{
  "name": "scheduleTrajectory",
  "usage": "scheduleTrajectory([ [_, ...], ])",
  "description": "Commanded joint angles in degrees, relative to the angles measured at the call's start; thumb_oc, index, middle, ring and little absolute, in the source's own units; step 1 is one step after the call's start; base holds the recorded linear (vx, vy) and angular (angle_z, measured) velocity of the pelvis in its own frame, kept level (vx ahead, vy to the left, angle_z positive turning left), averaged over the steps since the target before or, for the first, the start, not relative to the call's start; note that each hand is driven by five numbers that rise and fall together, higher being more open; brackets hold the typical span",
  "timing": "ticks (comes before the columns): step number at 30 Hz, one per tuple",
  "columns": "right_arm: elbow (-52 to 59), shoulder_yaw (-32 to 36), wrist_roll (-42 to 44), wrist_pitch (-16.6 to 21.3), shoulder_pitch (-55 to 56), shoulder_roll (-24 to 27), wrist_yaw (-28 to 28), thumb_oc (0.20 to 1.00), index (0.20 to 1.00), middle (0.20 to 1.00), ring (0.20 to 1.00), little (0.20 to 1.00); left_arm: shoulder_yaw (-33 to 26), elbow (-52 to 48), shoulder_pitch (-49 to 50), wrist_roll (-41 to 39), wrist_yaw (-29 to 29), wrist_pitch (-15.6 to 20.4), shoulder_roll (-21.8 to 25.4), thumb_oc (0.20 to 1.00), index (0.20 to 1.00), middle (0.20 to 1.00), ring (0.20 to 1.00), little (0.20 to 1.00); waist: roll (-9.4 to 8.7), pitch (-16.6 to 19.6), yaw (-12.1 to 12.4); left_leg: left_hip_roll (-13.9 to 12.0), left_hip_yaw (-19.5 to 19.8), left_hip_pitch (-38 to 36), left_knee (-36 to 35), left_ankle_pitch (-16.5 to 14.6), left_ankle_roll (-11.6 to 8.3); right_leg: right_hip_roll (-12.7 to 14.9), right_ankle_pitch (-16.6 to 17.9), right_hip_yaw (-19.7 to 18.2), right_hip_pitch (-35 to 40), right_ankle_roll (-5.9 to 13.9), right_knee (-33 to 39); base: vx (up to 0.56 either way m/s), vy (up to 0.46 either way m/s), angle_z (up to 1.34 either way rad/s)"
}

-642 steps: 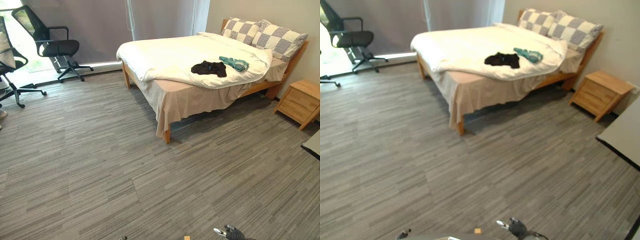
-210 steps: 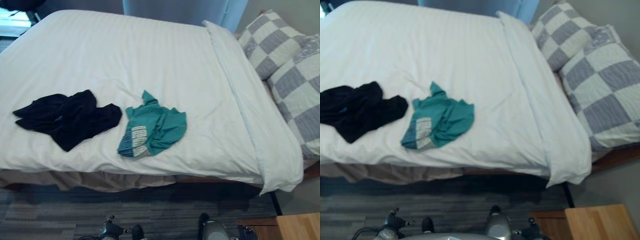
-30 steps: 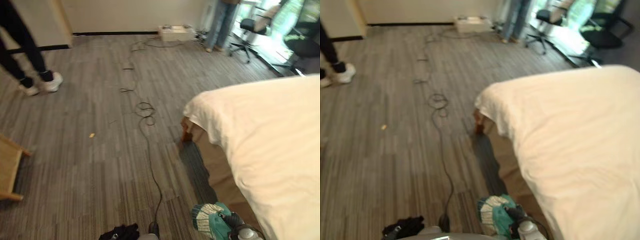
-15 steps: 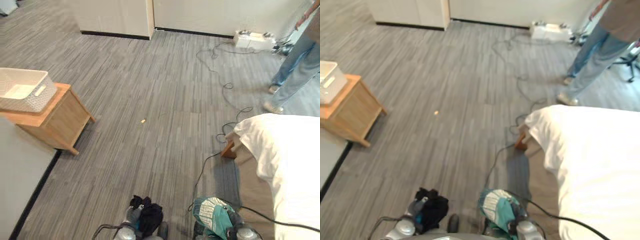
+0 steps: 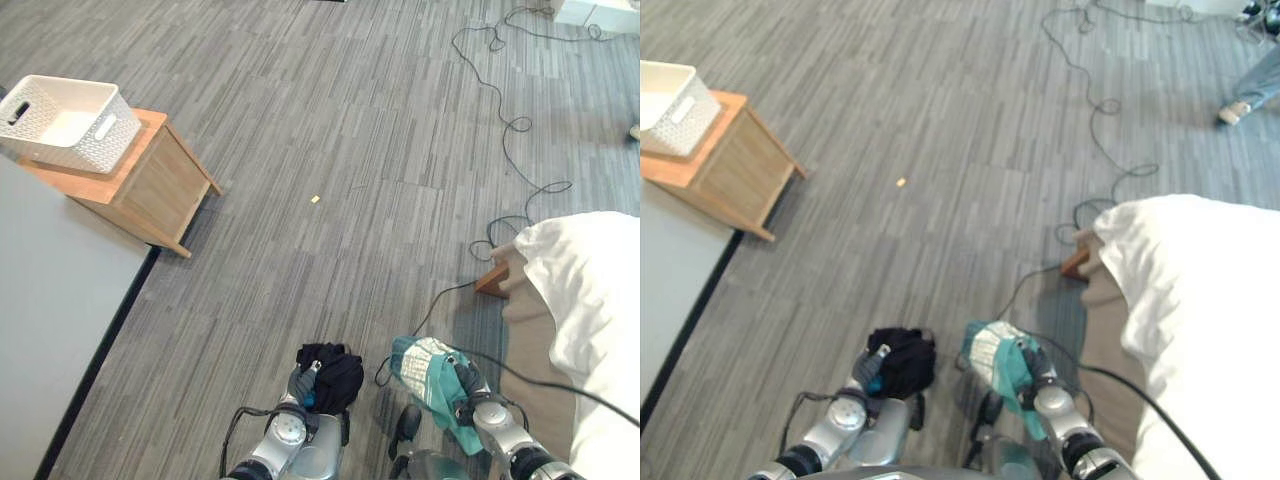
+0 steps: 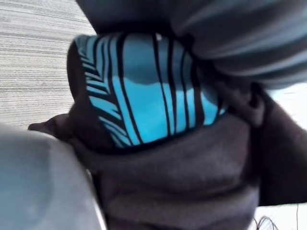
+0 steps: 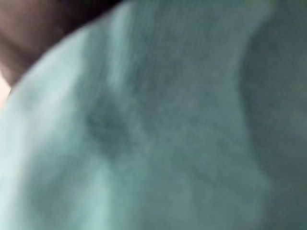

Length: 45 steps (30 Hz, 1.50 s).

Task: Tidy up the quilt and then pick up the clothes from the bed and put them into the laundry hamper.

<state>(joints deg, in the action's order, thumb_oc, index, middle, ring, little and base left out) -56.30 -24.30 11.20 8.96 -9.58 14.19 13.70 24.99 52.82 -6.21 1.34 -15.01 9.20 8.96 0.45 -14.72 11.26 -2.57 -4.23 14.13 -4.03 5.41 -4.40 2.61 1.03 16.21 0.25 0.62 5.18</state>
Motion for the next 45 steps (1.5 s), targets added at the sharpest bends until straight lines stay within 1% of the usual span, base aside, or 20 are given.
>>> scheduleTrajectory([
  [1, 3.82, 2.58, -0.87, 3.07, -1.91, -2.08, 0.35, 0.200, 0.200, 0.200, 0.200, 0.200, 2.51, 3.03, -2.38, 3.38, -2.39, 0.56, 0.35, 0.200, 0.200, 0.200, 0.200, 0.200, -3.81, 2.08, 2.61, 5.99, -1.84, -1.55, 3.90, -5.03, 5.44, 2.75, -9.90, 3.80, 10.76, 9.70, -12.92, 0.84, 0.208, -0.41],
  [3, 4.02, 2.69, -0.32, 3.15, -2.90, -2.51, 0.29, 0.200, 0.200, 0.200, 0.200, 0.200, 1.87, 6.74, -2.05, 3.55, -3.69, -0.18, -0.30, 0.200, 0.200, 0.200, 0.200, 0.200, -3.12, 1.74, 0.80, 6.83, -0.79, -5.93, 3.83, -7.05, 7.17, 5.97, -1.22, 2.99, 4.62, 13.00, -26.70, 0.74, 0.194, 0.02],
  [4, 4.77, 2.88, -0.03, 3.06, -4.89, -2.53, 0.15, 0.200, 0.200, 0.200, 0.200, 0.200, 1.83, 9.26, -2.99, 4.98, -4.39, -1.39, -0.05, 0.200, 0.200, 0.200, 0.200, 0.200, 0.02, 1.25, -1.77, 5.00, 0.93, -11.76, 0.07, -7.56, 7.76, 5.02, -0.88, 1.89, -4.33, 11.94, -37.70, 0.66, 0.152, 0.07],
  [6, 5.44, 3.24, 0.17, 3.05, -5.53, -2.17, 0.05, 0.200, 0.200, 0.200, 0.200, 0.200, 1.80, 9.61, -3.41, 5.29, -4.37, -1.27, 0.05, 0.200, 0.200, 0.200, 0.200, 0.200, 1.17, 0.95, -3.42, 4.24, 1.94, -14.01, -0.97, -8.27, 7.45, 4.90, -2.31, 2.87, -7.14, 11.48, -37.49, 0.56, 0.059, 0.27],
  [10, 7.73, 3.01, -0.49, 3.20, -5.39, -1.64, -0.65, 0.200, 0.200, 0.200, 0.200, 0.200, 1.72, 8.62, -4.21, 5.61, -4.23, -0.62, 0.23, 0.200, 0.200, 0.200, 0.200, 0.200, 2.06, 0.67, -7.66, 3.90, 4.24, -17.96, -0.97, -11.67, 5.61, 4.42, -4.48, 7.49, -10.97, 9.31, -25.85, 0.55, -0.075, 0.76],
  [11, 8.00, 4.09, -0.37, 2.93, -4.98, -0.70, -0.70, 0.200, 0.200, 0.200, 0.200, 0.200, 1.04, 7.94, -4.75, 5.71, -3.95, -0.20, 0.63, 0.200, 0.200, 0.200, 0.200, 0.200, 1.79, 1.48, -9.48, 4.16, 4.94, -20.78, -0.97, -14.31, 4.36, 4.61, -2.52, 8.65, -11.11, 8.54, -9.01, 0.69, -0.196, 0.82],
  [12, 7.97, 4.38, -0.25, 2.88, -4.69, -0.14, -0.46, 0.200, 0.200, 0.200, 0.200, 0.200, 0.94, 7.65, -4.94, 5.88, -3.95, -0.15, 0.67, 0.200, 0.200, 0.200, 0.200, 0.200, 2.12, 1.72, -10.12, 3.76, 5.33, -21.95, -0.97, -15.51, 3.93, 4.98, -1.11, 7.59, -12.28, 8.87, -4.92, 0.91, -0.256, 0.76],
  [15, 7.55, 5.14, -0.24, 2.40, -3.16, 0.57, -0.77, 0.200, 0.200, 0.200, 0.200, 0.200, 1.26, 8.16, -4.13, 8.28, -2.59, 0.51, 0.21, 0.200, 0.200, 0.200, 0.200, 0.200, 2.68, 2.50, -11.21, 3.37, 6.42, -28.06, -0.82, -20.16, 4.37, 5.95, 0.80, 4.15, -13.99, 9.88, -3.18, 0.73, -0.185, 0.59],
  [18, 7.34, 4.20, -1.27, 2.07, -2.68, 0.78, -1.38, 0.200, 0.200, 0.200, 0.200, 0.200, 1.53, 10.13, -2.99, 8.37, -1.83, -0.14, -0.94, 0.200, 0.200, 0.200, 0.200, 0.200, 3.16, 2.84, -11.12, 4.00, 6.14, -26.22, 13.19, -16.70, 1.81, 5.23, 0.51, 4.35, -11.07, 7.62, -4.92, 0.57, -0.220, 0.25],
  [19, 8.66, 3.19, -3.32, 2.23, -2.69, 1.40, -1.64, 0.200, 0.200, 0.200, 0.200, 0.200, 1.08, 9.70, -2.22, 8.05, -1.67, 0.09, -0.80, 0.200, 0.200, 0.200, 0.200, 0.200, 2.75, 0.52, -8.14, 4.25, 4.38, -17.65, 32.83, -10.56, -0.75, 4.63, -0.89, 4.96, -5.17, 5.22, -3.93, 0.27, -0.196, 0.16],
  [22, 9.25, 2.74, -3.29, 2.45, -4.45, 1.68, -1.93, 0.200, 0.200, 0.200, 0.200, 0.200, 0.46, 7.32, -2.61, 7.14, -2.30, 0.77, 1.39, 0.200, 0.200, 0.200, 0.200, 0.200, -0.25, -2.02, -4.75, 2.34, -1.69, -5.36, 48.71, -10.68, -0.67, 4.64, -2.49, 6.86, 1.71, 3.55, -0.82, 0.53, -0.348, 0.05],
  [25, 10.01, 1.04, -3.36, 2.68, -4.46, 1.25, -2.60, 0.200, 0.200, 0.200, 0.200, 0.200, -0.29, 6.04, -1.59, 7.70, -2.17, 0.14, 1.66, 0.200, 0.200, 0.200, 0.200, 0.200, -0.82, -0.76, -2.90, 1.82, -7.78, -0.48, 35.52, -13.84, 1.38, 3.76, -5.93, 7.07, 5.01, 3.77, -0.18, 0.58, -0.001, -0.16],
  [26, 7.07, 6.31, 2.60, 0.76, -9.75, 10.83, -8.46, 0.200, 0.200, 0.200, 0.200, 0.200, -1.43, 6.14, -0.37, 7.82, -0.13, -0.02, 3.38, 0.200, 0.200, 0.200, 0.200, 0.200, -1.30, 0.67, -1.79, 1.81, -8.36, -0.12, 29.01, -13.52, 2.00, 3.22, -7.63, 7.78, 6.58, 4.36, -0.18, 0.73, 0.048, 0.02],
  [31, 7.63, 6.41, 2.48, 3.93, -2.17, 3.24, -4.95, 0.200, 0.200, 0.200, 0.200, 0.200, -3.55, 9.47, 0.53, 8.94, -0.85, -1.46, 1.99, 0.200, 0.200, 0.200, 0.200, 0.200, -0.39, 2.98, -1.49, -2.06, -20.50, -2.78, 2.87, -6.35, 3.01, 0.03, -11.84, 13.73, 13.70, 6.16, -0.18, 0.68, 0.029, -0.02],
  [34, 4.02, 6.85, 1.68, 3.54, 0.40, 1.31, -4.72, 0.200, 0.200, 0.200, 0.200, 0.200, -3.65, 14.48, 1.63, 8.66, 0.12, -2.12, 1.70, 0.200, 0.200, 0.200, 0.200, 0.200, -2.55, 4.23, -0.85, 2.61, -17.29, -5.47, 3.77, -6.24, 4.86, 3.35, -8.06, 15.12, 14.36, 9.25, -9.46, 0.75, 0.179, 1.29],
  [36, 3.69, 7.58, 1.41, 3.17, 1.19, 1.09, -4.48, 0.200, 0.200, 0.200, 0.200, 0.200, -4.23, 16.40, 2.42, 8.55, 0.12, -2.42, 1.93, 0.200, 0.200, 0.200, 0.200, 0.200, -3.42, 3.56, -2.87, 5.42, -15.96, -9.12, 3.38, -8.67, 7.26, 9.87, -2.33, 14.03, 9.86, 13.56, -24.48, 0.75, 0.292, 1.65],
  [37, 5.08, 7.46, 0.90, 2.91, 1.26, 1.30, -4.61, 0.200, 0.200, 0.200, 0.200, 0.200, -5.37, 16.90, 2.33, 7.95, -0.65, -2.66, 3.17, 0.200, 0.200, 0.200, 0.200, 0.200, -1.43, 2.90, -5.25, 4.60, -12.89, -13.85, 0.72, -9.43, 8.60, 10.75, 0.52, 9.08, 0.88, 11.90, -35.35, 0.60, 0.213, 1.17],
  [41, 8.19, 7.01, -0.07, 2.72, 1.89, 1.80, -4.77, 0.200, 0.200, 0.200, 0.200, 0.200, -4.54, 16.59, 1.49, 8.90, -1.30, -2.27, 3.74, 0.200, 0.200, 0.200, 0.200, 0.200, 0.29, 1.65, -9.21, 3.14, -7.29, -18.80, -0.93, -11.36, 7.34, 8.35, -3.19, 6.74, -7.24, 9.49, -33.26, 0.66, -0.031, 0.80],
  [44, 12.09, 6.51, -1.11, 2.60, 4.83, 3.05, -5.31, 0.200, 0.200, 0.200, 0.200, 0.200, -4.76, 15.91, 0.89, 9.28, -1.92, -1.01, 4.65, 0.200, 0.200, 0.200, 0.200, 0.200, -0.36, 1.22, -13.18, 2.26, -0.09, -23.28, -0.97, -15.53, 3.97, 6.11, -1.92, -0.09, -10.13, 9.48, -6.10, 0.58, -0.215, 1.50],
  [45, 12.10, 6.50, -1.12, 2.59, 4.83, 3.05, -5.31, 0.200, 0.200, 0.200, 0.200, 0.200, -4.76, 15.91, 0.89, 9.28, -1.92, -1.01, 4.66, 0.200, 0.200, 0.200, 0.200, 0.200, -0.40, 1.25, -13.26, 2.30, -0.03, -23.20, -0.97, -15.45, 3.98, 6.13, -1.74, -0.01, -10.06, 9.48, -5.84, 0.66, -0.288, 1.44],
])
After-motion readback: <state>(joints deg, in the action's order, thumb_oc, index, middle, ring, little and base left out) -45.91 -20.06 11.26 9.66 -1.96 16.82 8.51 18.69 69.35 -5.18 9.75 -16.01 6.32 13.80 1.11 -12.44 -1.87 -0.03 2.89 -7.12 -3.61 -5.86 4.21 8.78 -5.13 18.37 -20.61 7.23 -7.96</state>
